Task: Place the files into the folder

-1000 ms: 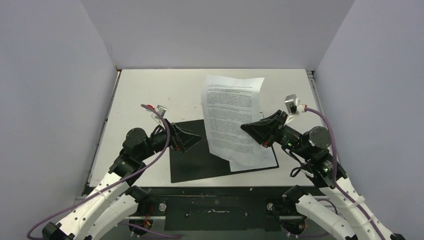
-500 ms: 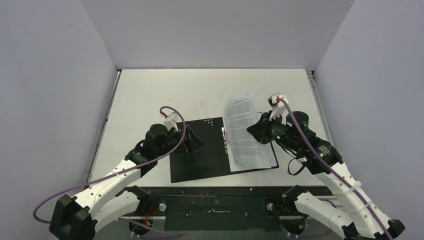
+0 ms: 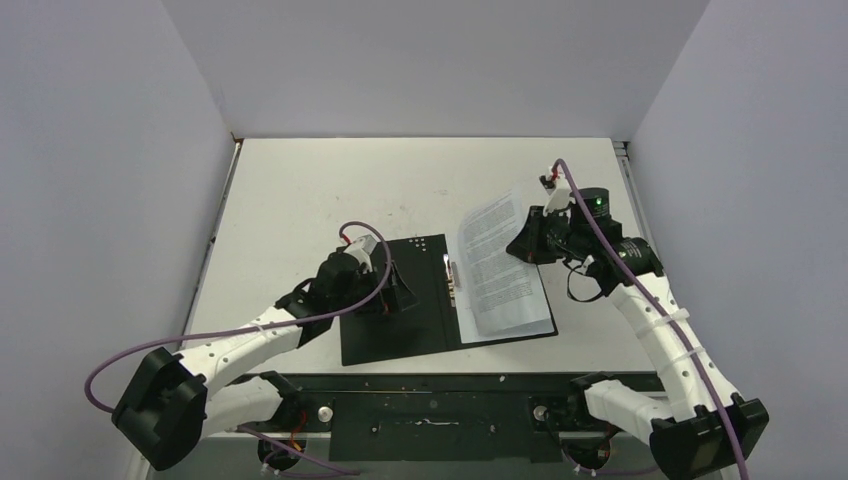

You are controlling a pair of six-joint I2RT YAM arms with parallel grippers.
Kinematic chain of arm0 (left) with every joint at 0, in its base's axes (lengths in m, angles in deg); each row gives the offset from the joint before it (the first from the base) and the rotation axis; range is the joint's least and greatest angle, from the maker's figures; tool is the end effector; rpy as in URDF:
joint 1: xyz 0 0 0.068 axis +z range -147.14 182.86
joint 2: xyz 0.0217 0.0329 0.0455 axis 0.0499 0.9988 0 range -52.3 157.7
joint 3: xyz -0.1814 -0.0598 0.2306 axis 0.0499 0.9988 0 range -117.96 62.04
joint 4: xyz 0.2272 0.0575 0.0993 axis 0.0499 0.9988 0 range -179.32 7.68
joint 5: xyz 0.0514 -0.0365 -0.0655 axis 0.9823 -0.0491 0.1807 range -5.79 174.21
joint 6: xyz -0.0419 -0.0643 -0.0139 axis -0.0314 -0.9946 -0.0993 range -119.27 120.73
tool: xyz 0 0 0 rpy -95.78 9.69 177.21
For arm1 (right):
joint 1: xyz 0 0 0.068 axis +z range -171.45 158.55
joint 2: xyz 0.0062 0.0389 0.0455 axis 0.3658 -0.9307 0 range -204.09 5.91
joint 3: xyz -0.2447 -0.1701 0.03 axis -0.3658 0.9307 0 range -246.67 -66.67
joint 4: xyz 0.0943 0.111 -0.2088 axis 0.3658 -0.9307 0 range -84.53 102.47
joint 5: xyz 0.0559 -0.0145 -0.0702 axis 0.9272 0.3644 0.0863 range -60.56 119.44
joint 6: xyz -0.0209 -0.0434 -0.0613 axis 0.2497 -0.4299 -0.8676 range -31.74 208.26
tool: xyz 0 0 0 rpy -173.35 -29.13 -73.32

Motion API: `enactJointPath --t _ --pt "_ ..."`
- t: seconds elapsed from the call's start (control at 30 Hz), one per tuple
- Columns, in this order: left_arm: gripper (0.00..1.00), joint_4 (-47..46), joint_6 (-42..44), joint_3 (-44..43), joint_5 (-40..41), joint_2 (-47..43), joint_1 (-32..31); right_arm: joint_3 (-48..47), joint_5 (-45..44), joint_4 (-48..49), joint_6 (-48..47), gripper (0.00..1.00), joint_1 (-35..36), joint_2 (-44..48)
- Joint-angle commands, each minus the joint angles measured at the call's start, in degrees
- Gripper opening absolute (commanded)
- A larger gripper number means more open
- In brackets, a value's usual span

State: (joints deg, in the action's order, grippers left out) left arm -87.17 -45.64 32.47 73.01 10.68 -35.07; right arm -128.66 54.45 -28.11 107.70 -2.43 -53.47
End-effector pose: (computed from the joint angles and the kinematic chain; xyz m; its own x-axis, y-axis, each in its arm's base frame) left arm 0.1753 -0.1531 0.2112 -0.8432 -0.2429 -0.4796 0.1701 0.7257 -0.6667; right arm 0.1913 0.0958 0.3524 -0.7517 0.0599 -0.6568 -0.3821 0.7721 0.5077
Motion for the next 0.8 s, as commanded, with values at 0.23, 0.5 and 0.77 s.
enactJointPath --t 0.23,0.5,0.77 --pt "0.97 -6.4 -0.1 0.4 -1.5 3.4 -0.2 0.5 13.2 6.5 0.5 0.05 -8.0 -6.7" --pt "0.97 -6.1 0.8 0.6 -2.5 3.4 -0.2 3.9 17.7 11.8 2.0 0.05 -11.4 -9.2" --pt "0.97 -6.4 1.0 1.3 -2.9 2.9 -0.2 11.3 16.7 17.0 3.2 0.05 -13.6 -12.6"
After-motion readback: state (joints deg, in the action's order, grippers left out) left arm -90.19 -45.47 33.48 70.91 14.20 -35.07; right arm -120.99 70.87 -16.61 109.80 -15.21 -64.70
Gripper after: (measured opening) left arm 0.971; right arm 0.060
